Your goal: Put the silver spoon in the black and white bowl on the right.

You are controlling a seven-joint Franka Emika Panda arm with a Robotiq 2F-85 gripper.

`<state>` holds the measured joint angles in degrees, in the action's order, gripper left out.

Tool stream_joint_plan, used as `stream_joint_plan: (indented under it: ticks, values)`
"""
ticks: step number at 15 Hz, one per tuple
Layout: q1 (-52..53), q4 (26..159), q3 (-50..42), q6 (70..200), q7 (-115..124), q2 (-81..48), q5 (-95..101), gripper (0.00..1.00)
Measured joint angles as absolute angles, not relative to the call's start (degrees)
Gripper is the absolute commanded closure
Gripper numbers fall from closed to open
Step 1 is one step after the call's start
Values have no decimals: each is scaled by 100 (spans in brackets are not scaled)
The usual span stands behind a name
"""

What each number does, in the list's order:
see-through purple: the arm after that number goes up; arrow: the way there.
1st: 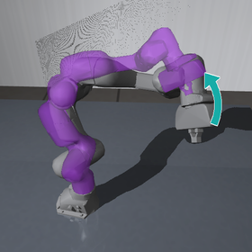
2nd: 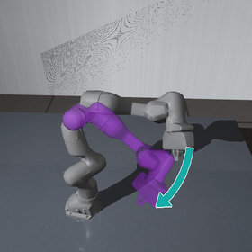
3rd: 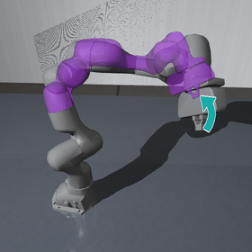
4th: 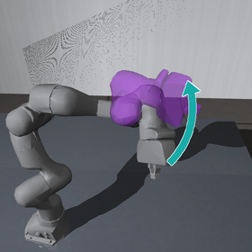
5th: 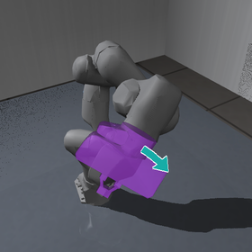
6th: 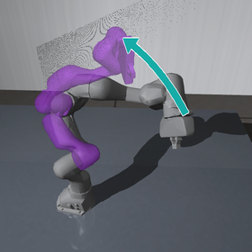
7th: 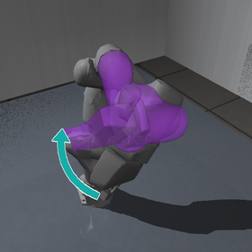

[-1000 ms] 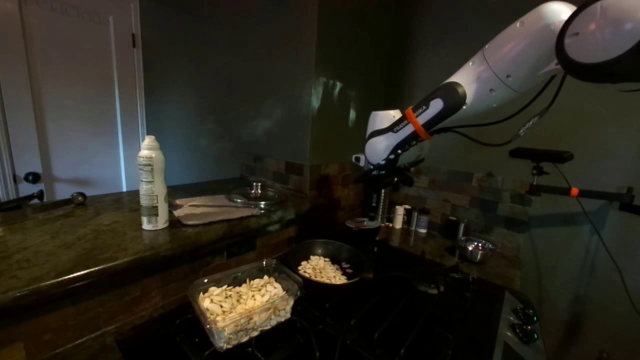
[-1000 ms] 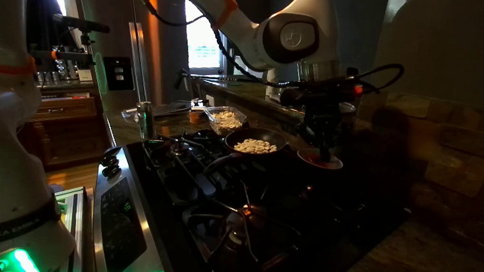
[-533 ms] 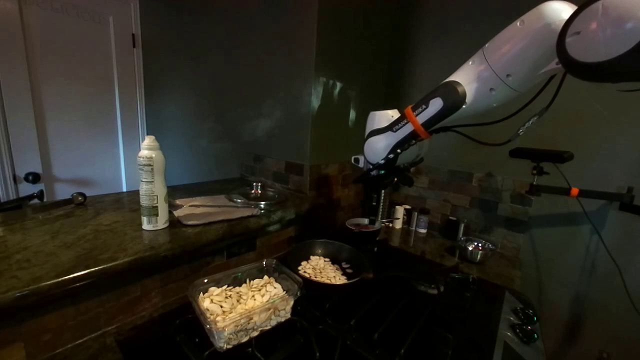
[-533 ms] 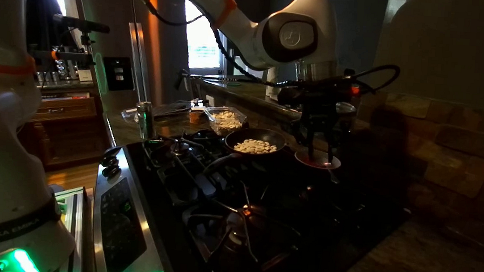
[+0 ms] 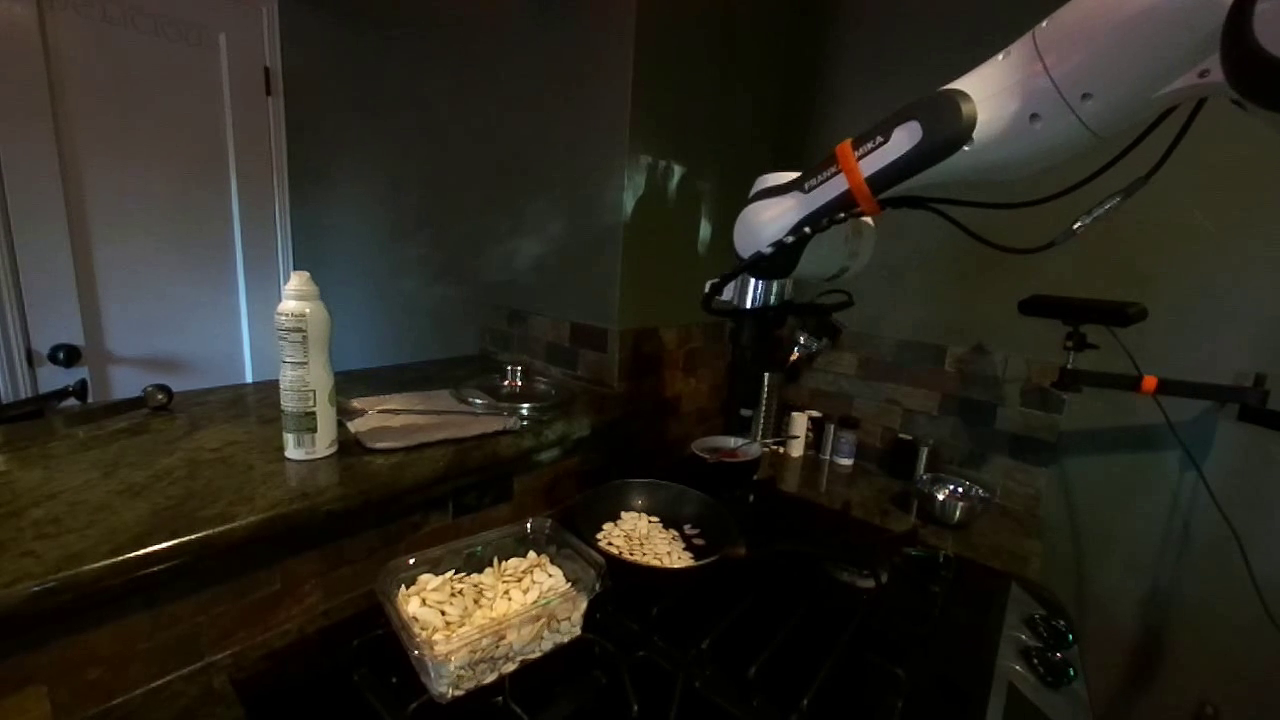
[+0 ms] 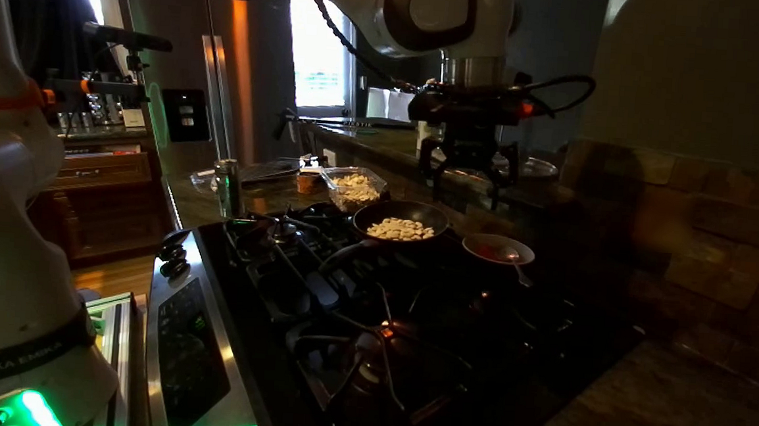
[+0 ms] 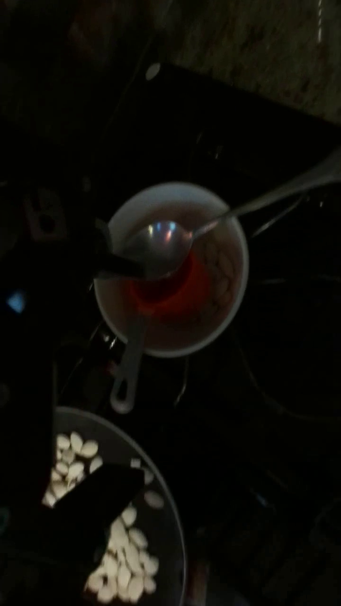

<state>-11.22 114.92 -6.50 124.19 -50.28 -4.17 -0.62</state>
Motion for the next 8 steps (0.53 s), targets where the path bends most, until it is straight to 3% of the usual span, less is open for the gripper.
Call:
stream_joint_plan:
  ticks: [5,8]
  values:
    - [-1049,11845,-644,10862,-5998,174,-547,0]
    - [-1051,11904,-725,10561,-6211,360,-631,0]
